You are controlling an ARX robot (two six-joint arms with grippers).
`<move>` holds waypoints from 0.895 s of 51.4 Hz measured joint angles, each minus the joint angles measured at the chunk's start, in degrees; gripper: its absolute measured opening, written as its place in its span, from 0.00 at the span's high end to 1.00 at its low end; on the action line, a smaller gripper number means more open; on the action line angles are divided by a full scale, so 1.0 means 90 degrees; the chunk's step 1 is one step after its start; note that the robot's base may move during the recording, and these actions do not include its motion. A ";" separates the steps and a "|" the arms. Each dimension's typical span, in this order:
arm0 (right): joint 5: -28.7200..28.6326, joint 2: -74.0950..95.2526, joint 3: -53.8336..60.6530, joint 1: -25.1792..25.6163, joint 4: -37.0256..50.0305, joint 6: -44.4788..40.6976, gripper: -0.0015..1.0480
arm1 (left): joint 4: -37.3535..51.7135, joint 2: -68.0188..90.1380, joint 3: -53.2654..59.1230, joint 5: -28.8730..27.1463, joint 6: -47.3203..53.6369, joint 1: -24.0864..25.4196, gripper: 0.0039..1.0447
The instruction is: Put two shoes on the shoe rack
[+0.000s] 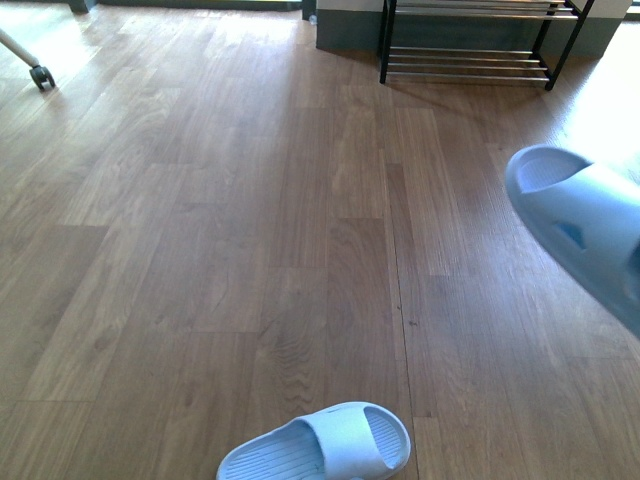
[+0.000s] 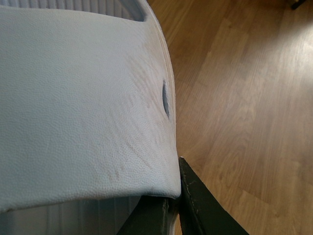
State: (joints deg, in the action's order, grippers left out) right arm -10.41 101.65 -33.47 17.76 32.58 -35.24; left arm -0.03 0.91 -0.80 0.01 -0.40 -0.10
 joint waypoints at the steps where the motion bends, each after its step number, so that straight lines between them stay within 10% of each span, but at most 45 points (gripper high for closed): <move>1: -0.0024 -0.0080 0.0024 0.0017 -0.0036 0.0000 0.98 | 0.0000 0.0000 0.0000 0.0000 0.0000 0.0000 0.09; 32: -0.3665 -0.7485 0.1450 0.2227 -0.3752 0.1530 0.98 | 0.0000 0.0000 0.0000 -0.0002 0.0000 0.0000 0.09; 46: -0.4051 -0.8823 0.2331 0.2543 -0.3684 0.2489 0.98 | 0.0000 0.0000 0.0000 -0.0002 0.0000 0.0000 0.09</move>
State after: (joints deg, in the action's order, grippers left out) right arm -46.87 22.24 -12.49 40.64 -0.58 -12.84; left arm -0.03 0.91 -0.80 -0.01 -0.40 -0.10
